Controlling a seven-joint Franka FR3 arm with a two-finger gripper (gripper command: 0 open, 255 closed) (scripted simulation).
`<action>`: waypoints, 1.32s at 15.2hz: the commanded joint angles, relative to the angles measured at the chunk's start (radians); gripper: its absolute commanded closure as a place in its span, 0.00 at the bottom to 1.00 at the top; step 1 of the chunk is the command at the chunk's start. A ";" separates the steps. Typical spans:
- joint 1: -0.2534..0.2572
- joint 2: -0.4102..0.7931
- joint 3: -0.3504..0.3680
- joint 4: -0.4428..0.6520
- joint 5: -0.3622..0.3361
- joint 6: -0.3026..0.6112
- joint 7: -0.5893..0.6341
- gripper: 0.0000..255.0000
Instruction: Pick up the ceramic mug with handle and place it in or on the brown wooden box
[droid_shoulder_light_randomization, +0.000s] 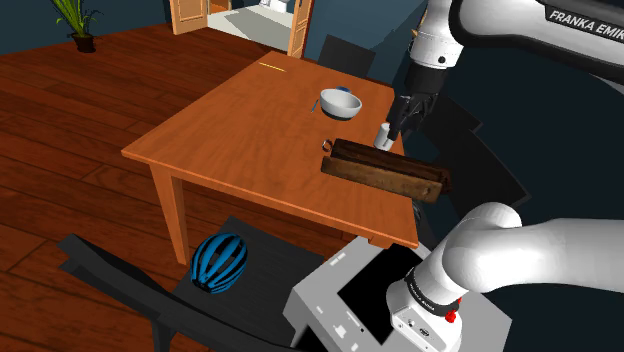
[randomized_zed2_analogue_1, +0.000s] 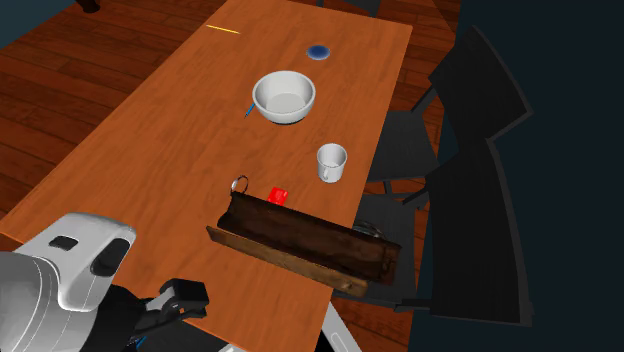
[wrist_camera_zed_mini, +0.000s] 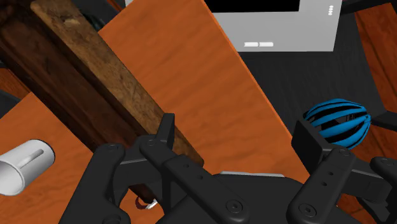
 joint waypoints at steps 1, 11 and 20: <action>0.000 0.000 0.000 0.000 0.000 0.000 0.000 0.00; -0.055 0.145 -0.226 -0.009 -0.126 0.201 -0.235 0.00; -0.068 0.388 -0.428 0.094 -0.141 0.381 -0.456 0.00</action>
